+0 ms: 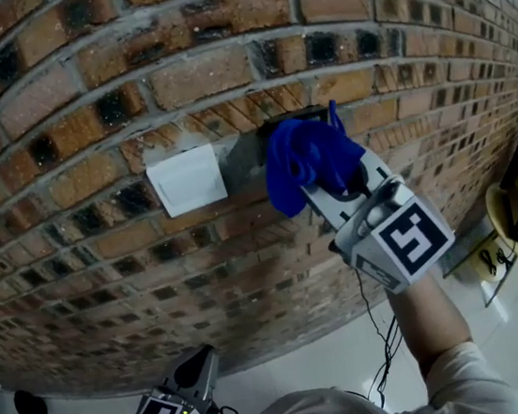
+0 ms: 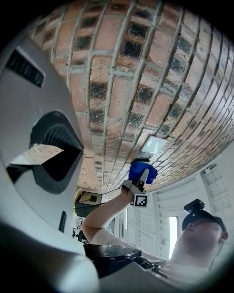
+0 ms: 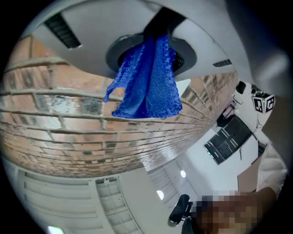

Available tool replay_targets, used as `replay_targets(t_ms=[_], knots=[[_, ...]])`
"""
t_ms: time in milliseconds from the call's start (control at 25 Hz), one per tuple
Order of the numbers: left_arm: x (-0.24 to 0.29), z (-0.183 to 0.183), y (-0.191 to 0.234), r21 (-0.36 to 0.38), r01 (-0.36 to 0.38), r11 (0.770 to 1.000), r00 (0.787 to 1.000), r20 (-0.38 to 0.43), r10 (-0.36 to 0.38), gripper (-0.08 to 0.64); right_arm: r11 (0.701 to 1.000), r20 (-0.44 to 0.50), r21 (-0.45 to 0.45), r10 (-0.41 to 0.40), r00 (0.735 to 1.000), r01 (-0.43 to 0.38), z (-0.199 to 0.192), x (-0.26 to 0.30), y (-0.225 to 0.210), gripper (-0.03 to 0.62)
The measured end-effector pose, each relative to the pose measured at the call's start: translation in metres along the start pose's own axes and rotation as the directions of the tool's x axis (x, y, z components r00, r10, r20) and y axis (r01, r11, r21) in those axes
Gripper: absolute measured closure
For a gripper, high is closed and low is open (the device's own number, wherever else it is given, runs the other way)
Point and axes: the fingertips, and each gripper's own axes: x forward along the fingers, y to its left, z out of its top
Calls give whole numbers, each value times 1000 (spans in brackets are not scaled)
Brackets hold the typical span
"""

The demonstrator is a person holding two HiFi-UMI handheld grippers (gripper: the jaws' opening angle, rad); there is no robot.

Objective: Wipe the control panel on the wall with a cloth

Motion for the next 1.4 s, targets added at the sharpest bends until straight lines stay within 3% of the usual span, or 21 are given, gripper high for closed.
replay_targets(t_ms=[120, 280, 480, 680, 840, 1040, 1200, 1400], knots=[[-3, -1, 0, 6, -2, 1000, 1000, 5, 2, 557, 998, -4, 21, 53, 999, -53, 4, 29, 28, 502], [-11, 0, 4, 3, -35, 999, 999, 14, 35, 557, 998, -5, 31, 50, 999, -50, 1, 42, 29, 502], [-14, -2, 13, 3, -67, 998, 998, 9, 67, 557, 999, -1, -41, -28, 1000, 27, 0, 16, -16, 502], [-3, 5, 5, -9, -58, 998, 998, 15, 58, 557, 995, -35, -18, -98, 995, 97, -14, -17, -65, 502], [8, 5, -8, 22, -24, 999, 1000, 7, 24, 557, 986, -81, -26, -165, 983, 164, -32, -40, -104, 502], [11, 4, -12, 5, -32, 999, 999, 4, 32, 557, 974, -145, -69, -225, 963, 217, -60, -54, -134, 500], [3, 2, -8, 2, -53, 999, 999, 2, 53, 557, 976, -103, -88, -210, 972, 201, -40, -55, -110, 502], [-6, 1, -2, 4, -79, 997, 997, 2, 79, 557, 997, 0, -78, -29, 1000, 29, 3, -19, -27, 501]])
